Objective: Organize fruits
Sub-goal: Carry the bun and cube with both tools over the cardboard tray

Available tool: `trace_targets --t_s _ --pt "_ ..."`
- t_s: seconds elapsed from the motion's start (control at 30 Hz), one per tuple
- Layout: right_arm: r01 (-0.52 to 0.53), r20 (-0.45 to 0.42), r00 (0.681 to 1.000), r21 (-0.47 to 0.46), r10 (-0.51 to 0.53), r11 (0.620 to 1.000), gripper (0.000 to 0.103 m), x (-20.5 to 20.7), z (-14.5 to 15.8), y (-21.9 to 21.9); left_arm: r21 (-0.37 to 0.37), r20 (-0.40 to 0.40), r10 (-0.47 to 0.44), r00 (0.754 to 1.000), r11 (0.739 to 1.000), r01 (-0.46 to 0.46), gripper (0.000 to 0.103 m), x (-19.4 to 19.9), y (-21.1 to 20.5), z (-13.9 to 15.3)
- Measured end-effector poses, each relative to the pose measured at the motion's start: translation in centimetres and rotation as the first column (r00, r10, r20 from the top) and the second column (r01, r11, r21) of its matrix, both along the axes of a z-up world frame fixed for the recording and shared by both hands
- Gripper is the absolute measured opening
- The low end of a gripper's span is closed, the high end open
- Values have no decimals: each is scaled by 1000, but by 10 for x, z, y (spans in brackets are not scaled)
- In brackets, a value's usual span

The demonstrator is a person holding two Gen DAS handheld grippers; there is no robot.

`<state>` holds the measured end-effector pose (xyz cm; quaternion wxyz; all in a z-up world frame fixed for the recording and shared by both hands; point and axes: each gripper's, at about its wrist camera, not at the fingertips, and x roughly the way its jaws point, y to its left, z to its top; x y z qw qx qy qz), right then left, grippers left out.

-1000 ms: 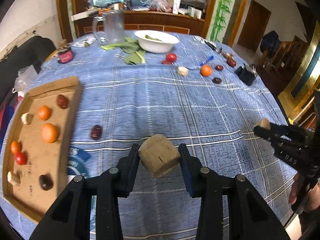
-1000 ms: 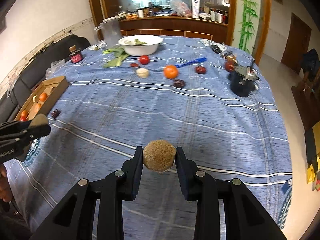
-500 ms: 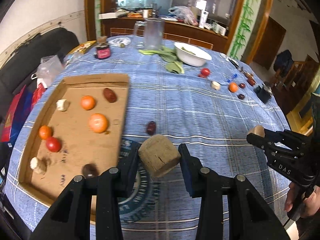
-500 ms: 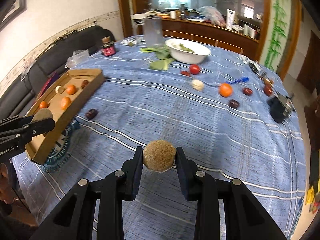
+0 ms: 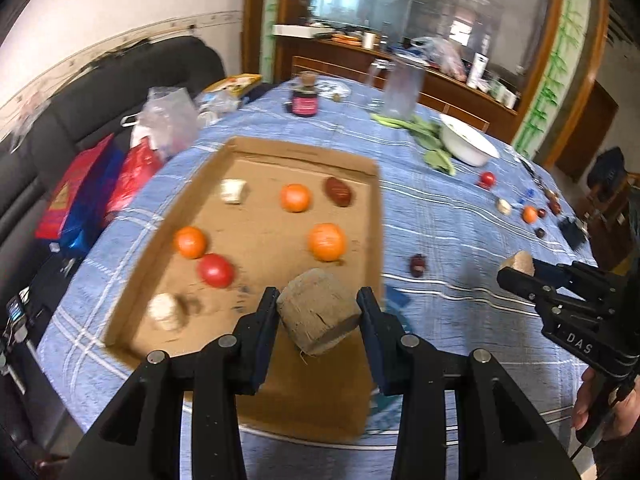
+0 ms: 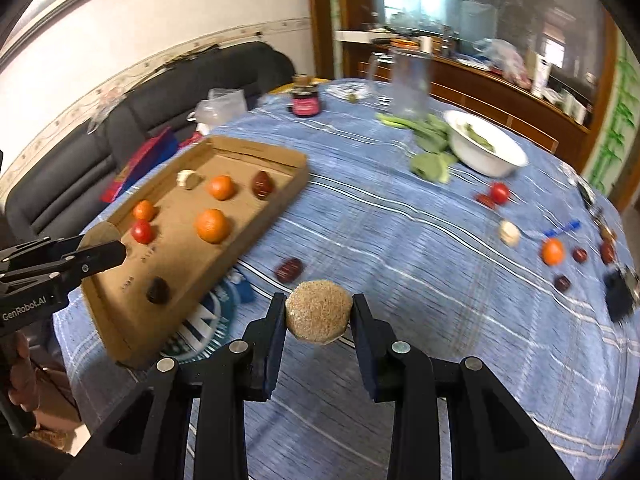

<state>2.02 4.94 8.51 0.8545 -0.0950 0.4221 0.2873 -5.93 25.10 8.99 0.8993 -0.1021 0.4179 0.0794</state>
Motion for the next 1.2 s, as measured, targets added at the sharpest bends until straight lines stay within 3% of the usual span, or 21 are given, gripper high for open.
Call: trace_targets --t_s 0.43,0.8,1.2 --pt "-224 11 975 -1 224 975 35 9 1 102 -6 -67 138 988 990 -138 39 -22 60 -26" --pt "-328 -72 942 -6 327 945 35 31 -30 177 -34 -120 134 984 990 -139 39 -11 68 -52" --pt "-392 -97 919 -95 383 915 35 51 -56 213 -33 -148 133 980 990 -140 39 -2 75 -65"
